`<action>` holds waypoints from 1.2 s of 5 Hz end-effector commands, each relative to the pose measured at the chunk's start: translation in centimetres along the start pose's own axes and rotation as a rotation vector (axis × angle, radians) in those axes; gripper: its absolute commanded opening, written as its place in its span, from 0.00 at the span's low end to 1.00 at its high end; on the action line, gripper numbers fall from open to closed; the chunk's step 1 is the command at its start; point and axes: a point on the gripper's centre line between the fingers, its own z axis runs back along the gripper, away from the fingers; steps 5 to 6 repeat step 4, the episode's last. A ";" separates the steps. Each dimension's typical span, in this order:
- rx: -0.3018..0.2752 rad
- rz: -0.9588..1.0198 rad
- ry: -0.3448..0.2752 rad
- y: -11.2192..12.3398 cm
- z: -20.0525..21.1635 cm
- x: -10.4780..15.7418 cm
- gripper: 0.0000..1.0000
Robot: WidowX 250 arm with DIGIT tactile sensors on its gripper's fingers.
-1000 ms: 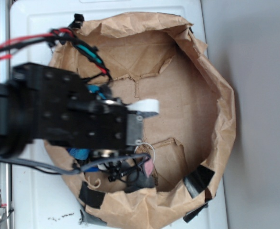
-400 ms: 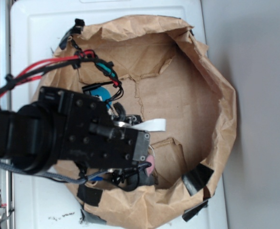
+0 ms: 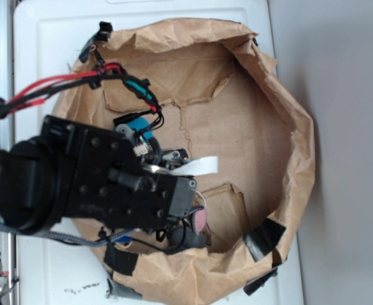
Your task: Grab the blue sponge.
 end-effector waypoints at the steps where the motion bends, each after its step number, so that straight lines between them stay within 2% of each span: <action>1: -0.140 0.030 -0.129 2.2 5.4 1.8 0.00; 2: -0.219 0.001 -0.194 3.5 8.1 1.6 0.00; 3: -0.222 -0.171 -0.267 4.4 9.9 1.5 0.00; 4: -0.212 -0.243 -0.327 4.7 10.2 1.1 0.00; 6: -0.212 -0.243 -0.327 4.7 10.2 1.1 0.00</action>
